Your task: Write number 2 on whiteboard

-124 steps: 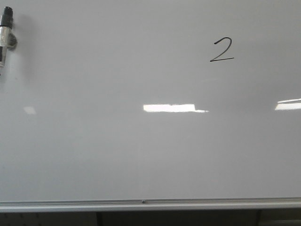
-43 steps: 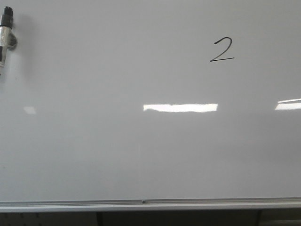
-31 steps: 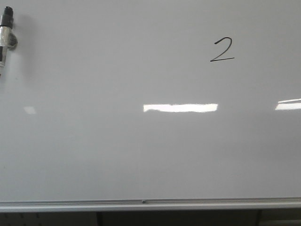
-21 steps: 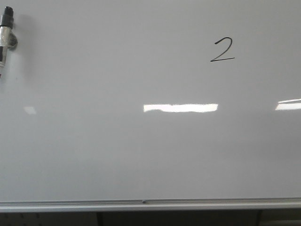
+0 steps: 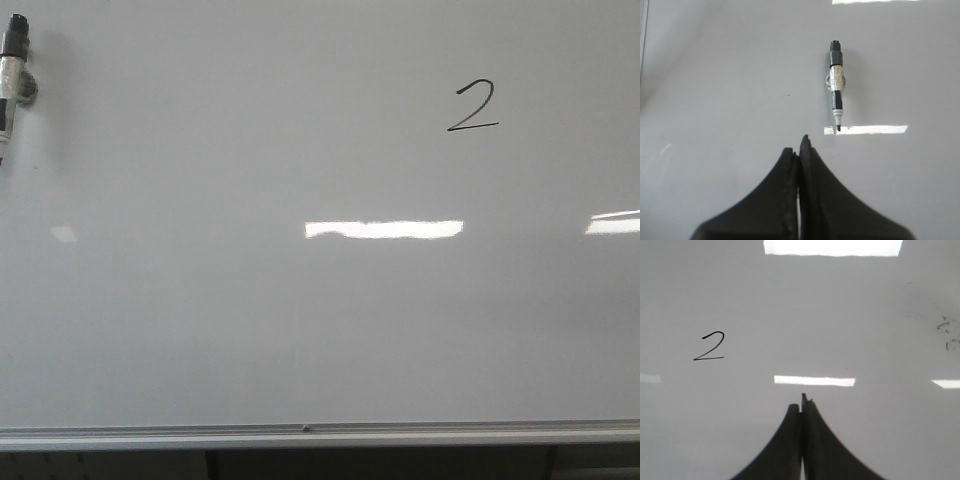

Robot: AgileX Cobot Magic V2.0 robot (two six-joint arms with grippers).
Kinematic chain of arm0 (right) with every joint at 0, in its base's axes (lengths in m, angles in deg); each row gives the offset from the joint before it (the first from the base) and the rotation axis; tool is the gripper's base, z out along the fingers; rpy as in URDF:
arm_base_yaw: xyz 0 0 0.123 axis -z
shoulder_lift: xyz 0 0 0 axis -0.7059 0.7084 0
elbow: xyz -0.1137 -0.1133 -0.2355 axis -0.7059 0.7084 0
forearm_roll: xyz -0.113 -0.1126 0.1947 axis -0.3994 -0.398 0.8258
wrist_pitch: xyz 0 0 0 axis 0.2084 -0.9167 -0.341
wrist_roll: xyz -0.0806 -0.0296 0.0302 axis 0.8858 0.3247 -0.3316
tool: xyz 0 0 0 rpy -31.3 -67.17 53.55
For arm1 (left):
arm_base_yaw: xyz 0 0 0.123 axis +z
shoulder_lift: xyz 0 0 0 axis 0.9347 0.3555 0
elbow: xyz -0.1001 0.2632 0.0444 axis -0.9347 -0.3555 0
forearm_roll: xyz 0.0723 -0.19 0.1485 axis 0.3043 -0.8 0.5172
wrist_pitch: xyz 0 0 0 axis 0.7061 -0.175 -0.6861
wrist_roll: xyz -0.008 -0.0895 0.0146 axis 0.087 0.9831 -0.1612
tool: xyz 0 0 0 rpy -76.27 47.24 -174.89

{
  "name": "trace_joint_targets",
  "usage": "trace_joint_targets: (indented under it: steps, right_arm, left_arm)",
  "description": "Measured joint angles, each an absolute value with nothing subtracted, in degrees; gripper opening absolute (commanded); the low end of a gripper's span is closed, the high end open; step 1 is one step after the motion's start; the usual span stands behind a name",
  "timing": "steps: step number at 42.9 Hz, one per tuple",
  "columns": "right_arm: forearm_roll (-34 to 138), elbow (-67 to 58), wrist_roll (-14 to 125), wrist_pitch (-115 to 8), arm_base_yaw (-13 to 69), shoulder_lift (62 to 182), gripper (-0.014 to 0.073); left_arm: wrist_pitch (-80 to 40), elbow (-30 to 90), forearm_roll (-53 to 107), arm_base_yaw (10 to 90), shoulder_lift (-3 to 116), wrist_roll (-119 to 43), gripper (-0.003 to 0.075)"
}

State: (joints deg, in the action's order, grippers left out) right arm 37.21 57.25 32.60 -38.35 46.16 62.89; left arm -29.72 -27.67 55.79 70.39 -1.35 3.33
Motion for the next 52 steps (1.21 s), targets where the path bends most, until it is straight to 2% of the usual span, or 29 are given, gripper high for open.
trace_joint_targets:
  steps: [52]
  right_arm:
    - [38.5,57.3,33.5,-38.8,45.2,62.9,-0.0067]
  left_arm:
    - [-29.7,-27.7,55.8,70.4,-1.4,3.3,-0.002]
